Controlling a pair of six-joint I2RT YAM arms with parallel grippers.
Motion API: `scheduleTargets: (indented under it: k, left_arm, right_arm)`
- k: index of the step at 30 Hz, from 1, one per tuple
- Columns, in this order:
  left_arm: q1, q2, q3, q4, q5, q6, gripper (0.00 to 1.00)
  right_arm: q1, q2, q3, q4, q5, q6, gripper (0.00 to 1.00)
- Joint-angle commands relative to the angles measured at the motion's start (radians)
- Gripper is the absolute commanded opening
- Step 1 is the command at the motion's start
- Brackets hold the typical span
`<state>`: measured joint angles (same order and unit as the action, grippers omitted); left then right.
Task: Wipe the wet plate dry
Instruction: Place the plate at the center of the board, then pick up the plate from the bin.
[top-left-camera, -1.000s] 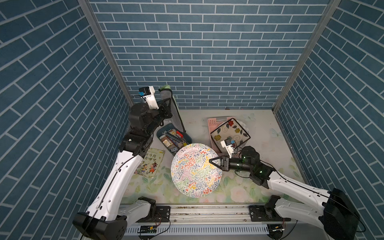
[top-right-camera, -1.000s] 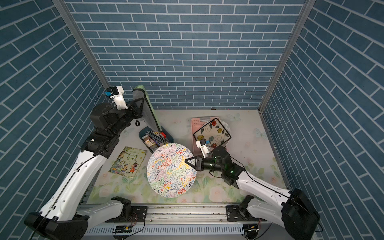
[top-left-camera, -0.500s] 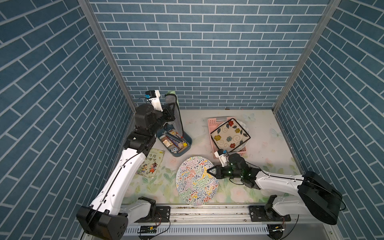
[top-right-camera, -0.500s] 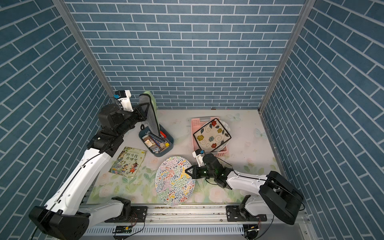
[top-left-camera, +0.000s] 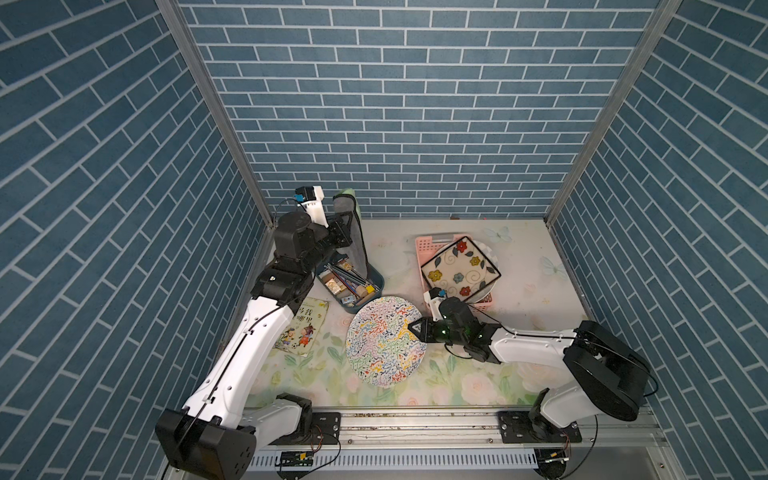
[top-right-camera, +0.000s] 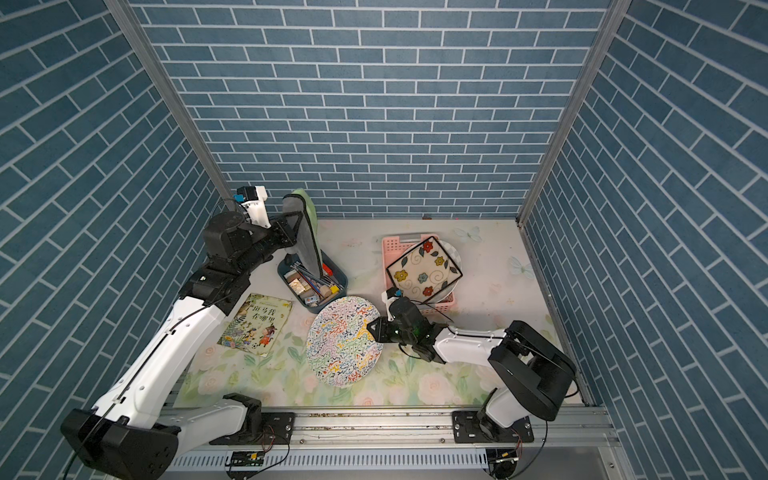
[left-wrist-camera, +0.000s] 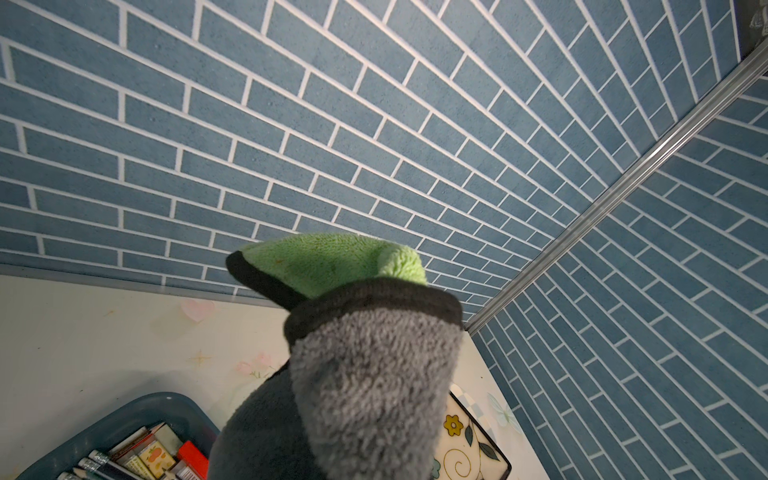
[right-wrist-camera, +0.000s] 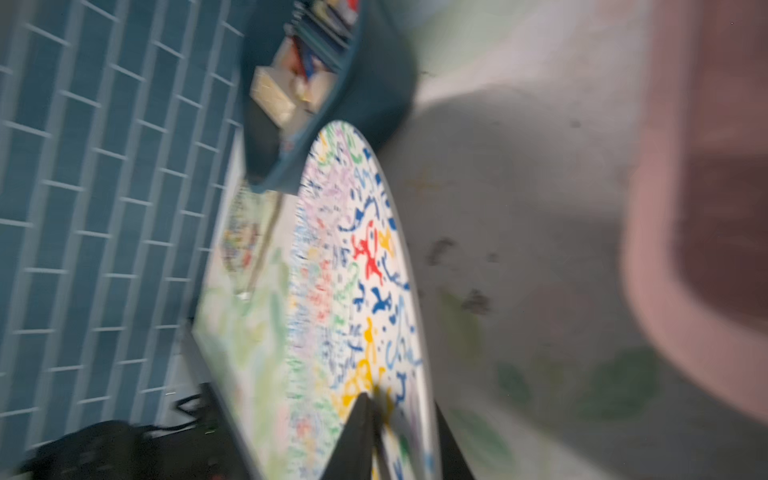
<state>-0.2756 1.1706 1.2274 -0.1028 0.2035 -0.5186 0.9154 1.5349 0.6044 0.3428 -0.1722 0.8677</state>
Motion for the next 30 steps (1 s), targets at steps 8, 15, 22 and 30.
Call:
scheduleTargets:
  k: [8, 15, 22, 30]
  left_arm:
    - [-0.002, -0.018, -0.012, 0.032, 0.007, -0.006, 0.00]
    - [-0.003, -0.008, -0.018, 0.039, 0.028, -0.014, 0.00]
    - [-0.125, 0.067, -0.060, 0.089, 0.032, -0.029, 0.00]
    - [-0.321, 0.257, -0.077, 0.083, -0.062, 0.004, 0.00]
  right_arm:
    - [0.015, -0.020, -0.031, -0.204, 0.160, -0.173, 0.56]
    - [0.022, -0.352, -0.035, -0.369, 0.185, -0.173, 0.85]
    - [-0.436, -0.445, 0.207, -0.558, -0.066, -0.311, 0.79]
    - [-0.797, -0.064, 0.529, -0.577, -0.280, -0.418, 0.55]
